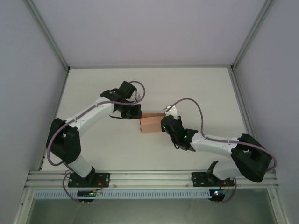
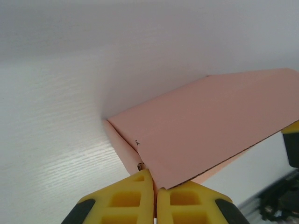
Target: Assemble paper box
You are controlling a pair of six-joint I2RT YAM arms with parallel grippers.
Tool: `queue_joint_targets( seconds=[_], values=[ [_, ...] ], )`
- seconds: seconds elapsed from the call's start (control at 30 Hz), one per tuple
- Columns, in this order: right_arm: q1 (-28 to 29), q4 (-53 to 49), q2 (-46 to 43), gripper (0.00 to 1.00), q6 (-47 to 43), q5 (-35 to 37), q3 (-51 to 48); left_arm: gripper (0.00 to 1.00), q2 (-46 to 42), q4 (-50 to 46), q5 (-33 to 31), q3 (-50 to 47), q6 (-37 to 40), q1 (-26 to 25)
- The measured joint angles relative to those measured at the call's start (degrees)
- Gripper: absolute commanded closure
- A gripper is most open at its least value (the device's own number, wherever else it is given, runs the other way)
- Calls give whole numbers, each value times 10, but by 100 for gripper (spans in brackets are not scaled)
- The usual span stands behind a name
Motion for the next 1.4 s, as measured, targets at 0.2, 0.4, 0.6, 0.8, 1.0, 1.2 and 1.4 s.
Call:
queue_joint_targets(
  seconds=[0.2,0.4,0.6,0.8,1.0,1.2,1.4],
  values=[
    [2,0,6,100,0,16,1,95,-23,28,-106,-28,2,-54],
    [11,0,15,100,0,40,4,97,-40,49,-191,-52,-13,-100],
    [19,-3,17,100,17,57,4,97,-41,66,-237,-61,-57,-120],
    [24,-15,19,100,41,76,8,95,-35,84,-252,-64,-99,-128],
    [28,-31,19,100,57,92,11,95,-18,80,-332,-55,-108,-170],
    [28,-37,16,89,65,90,11,96,-11,96,-388,-67,-108,-193],
    [4,-76,-49,45,48,-15,3,96,-12,142,-403,-88,-101,-195]
  ],
)
